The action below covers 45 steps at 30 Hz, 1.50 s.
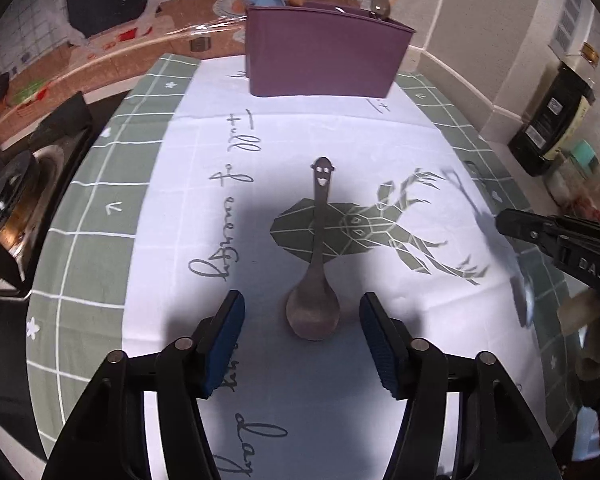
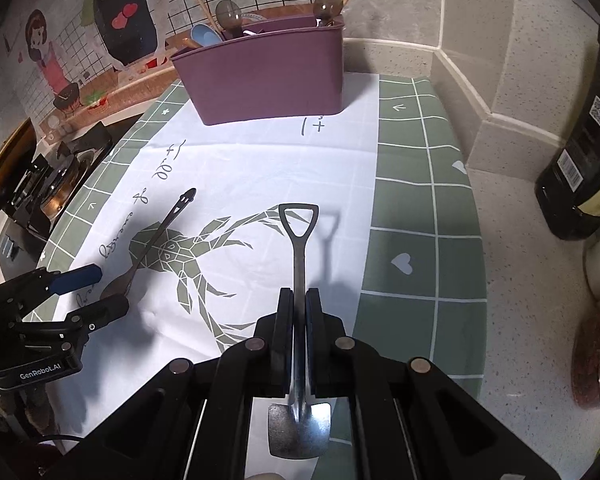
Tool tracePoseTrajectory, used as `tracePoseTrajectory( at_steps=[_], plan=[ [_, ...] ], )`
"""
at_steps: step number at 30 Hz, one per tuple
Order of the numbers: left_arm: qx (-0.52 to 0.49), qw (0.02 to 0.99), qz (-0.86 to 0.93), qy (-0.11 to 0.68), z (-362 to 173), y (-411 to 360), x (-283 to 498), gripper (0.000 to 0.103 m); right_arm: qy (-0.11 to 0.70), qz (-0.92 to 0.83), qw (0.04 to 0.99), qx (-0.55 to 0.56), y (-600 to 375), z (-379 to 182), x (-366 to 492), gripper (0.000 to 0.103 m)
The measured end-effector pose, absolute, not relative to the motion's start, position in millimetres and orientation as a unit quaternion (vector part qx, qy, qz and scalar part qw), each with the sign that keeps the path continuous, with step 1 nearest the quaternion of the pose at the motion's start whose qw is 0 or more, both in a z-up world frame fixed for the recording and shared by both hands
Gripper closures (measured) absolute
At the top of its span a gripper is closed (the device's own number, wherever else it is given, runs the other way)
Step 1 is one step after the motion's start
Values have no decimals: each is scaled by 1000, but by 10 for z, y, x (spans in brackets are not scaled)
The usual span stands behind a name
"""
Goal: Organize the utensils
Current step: 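Lift both metal spoons over the purple caddy with both grippers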
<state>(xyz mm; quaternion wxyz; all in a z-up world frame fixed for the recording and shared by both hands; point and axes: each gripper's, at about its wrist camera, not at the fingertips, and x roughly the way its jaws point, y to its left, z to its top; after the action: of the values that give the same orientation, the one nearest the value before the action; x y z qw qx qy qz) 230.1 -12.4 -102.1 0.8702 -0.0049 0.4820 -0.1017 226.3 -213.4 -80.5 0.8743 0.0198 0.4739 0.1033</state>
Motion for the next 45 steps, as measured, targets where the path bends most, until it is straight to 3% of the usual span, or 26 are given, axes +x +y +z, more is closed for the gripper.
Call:
tracePoseTrajectory(
  at_steps=[7,27,39,45],
  plan=[
    [-2,871,-85,484,-1018,-144,2295,74,469,105,877,20,-2149,-796,2213,97],
    [-2,915,-117,386,-209,-15,2202,75,404,135,904,40,-2135,-401,2169,97],
    [-13,908,-126,399,35,95,2389,75,384,144,911,50,-2122,-261,2267,97],
    [-21,909,-142,391,441,157,2634,76,364,146,919,45,-2131,-30,2396,97]
  ],
)
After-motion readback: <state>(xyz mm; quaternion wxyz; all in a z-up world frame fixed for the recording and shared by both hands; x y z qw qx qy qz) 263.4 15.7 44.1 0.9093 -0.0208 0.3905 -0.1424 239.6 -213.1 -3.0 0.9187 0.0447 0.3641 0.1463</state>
